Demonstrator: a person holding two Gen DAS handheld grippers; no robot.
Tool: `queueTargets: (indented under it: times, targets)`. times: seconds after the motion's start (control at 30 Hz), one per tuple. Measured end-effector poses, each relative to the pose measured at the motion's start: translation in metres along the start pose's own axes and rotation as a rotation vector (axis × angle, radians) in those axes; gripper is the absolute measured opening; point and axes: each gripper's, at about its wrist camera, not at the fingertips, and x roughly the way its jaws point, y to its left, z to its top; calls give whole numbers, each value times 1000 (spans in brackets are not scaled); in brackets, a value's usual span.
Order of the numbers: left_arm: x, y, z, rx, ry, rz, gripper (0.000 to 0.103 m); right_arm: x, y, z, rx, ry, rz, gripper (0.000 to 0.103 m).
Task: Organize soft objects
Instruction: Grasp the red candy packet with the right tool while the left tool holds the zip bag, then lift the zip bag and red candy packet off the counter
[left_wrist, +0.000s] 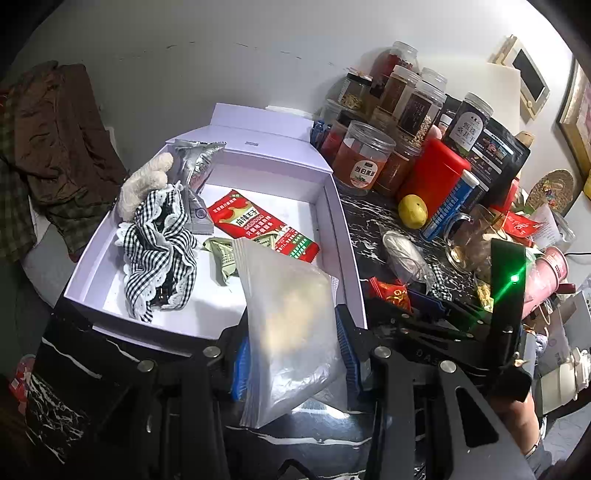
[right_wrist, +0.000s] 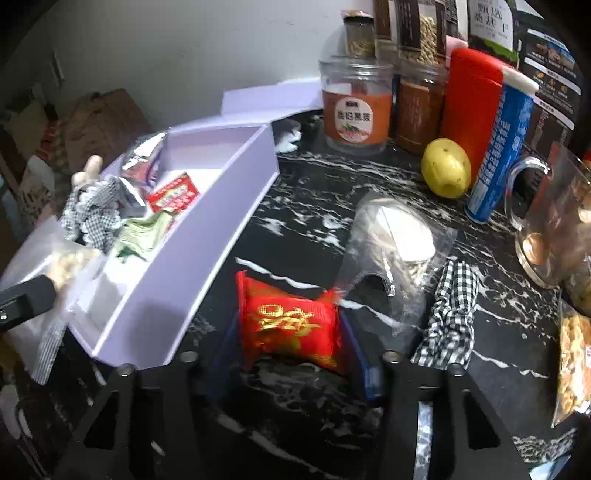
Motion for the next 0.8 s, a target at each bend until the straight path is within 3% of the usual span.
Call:
queueTargets:
  times: [0.3,0.8]
  targets:
    - [-15,-8,-10,2,-9,-18,40,-28,-7,-26,70,-4,66,47]
    - [-39,-30,-45,49,18,-38,40,-95,-7,-83,125,-40,72,47]
